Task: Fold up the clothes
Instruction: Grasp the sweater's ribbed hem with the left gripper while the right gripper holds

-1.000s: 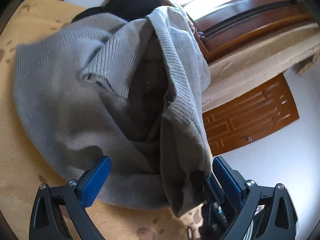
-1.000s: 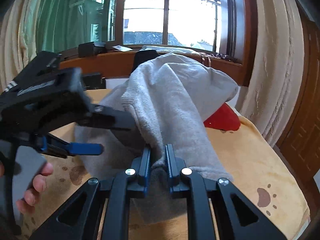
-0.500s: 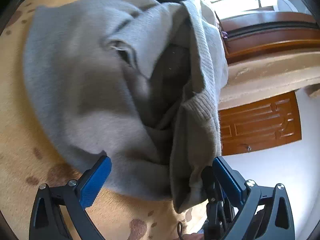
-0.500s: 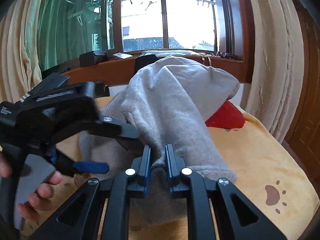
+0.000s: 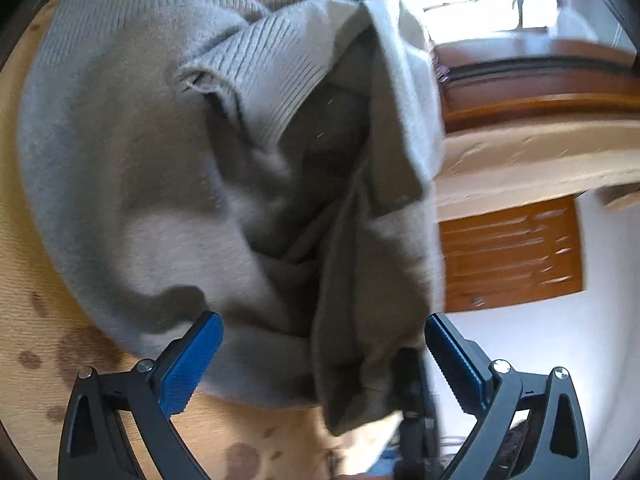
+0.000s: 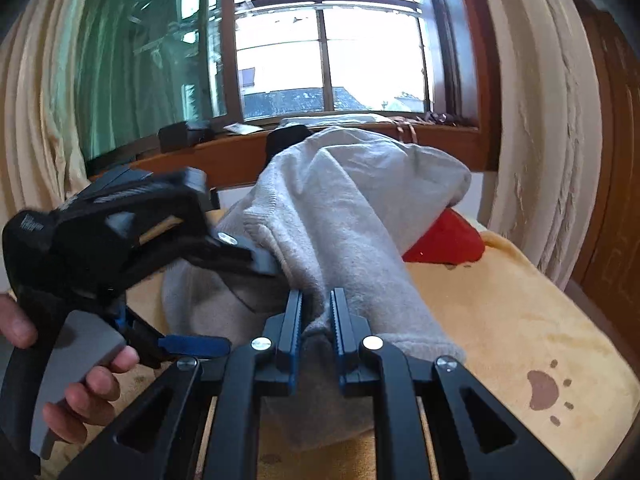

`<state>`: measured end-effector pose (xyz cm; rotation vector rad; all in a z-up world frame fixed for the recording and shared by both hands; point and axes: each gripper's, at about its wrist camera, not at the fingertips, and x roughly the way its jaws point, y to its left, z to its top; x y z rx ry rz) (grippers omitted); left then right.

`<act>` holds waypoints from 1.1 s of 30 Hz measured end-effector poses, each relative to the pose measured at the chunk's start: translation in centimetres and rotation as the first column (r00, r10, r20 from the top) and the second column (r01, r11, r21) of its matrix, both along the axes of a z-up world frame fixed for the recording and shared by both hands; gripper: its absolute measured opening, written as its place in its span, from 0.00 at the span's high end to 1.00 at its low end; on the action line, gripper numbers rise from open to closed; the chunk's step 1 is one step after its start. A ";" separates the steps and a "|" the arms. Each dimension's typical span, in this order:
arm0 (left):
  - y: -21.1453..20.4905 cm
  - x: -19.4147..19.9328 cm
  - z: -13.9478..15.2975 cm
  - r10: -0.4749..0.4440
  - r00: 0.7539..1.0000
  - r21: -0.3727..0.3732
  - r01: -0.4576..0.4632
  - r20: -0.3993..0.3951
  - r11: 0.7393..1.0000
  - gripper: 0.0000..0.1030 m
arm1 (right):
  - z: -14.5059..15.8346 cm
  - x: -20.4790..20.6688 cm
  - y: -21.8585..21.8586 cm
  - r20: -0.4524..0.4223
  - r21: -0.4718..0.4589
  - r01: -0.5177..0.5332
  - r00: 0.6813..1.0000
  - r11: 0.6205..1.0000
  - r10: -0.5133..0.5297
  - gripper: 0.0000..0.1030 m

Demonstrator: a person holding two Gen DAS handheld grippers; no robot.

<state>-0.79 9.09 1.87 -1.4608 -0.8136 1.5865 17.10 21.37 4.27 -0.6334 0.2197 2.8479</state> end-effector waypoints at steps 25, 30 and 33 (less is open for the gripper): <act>4.9 -1.8 2.6 -0.105 0.992 0.160 0.115 -0.071 0.980 0.48 | 0.2 0.0 -1.3 -0.010 0.068 -0.031 0.999 0.997 0.031 0.85; 5.3 -2.8 -1.1 -0.066 0.998 0.126 0.068 -0.026 0.990 0.92 | 0.2 -0.1 -1.5 -0.008 0.076 -0.032 0.999 0.997 0.033 0.85; 3.4 -2.1 -1.6 -0.008 1.000 0.161 0.009 -0.004 0.987 0.93 | 0.1 -0.1 -1.6 -0.007 0.077 -0.035 0.999 0.996 0.036 0.85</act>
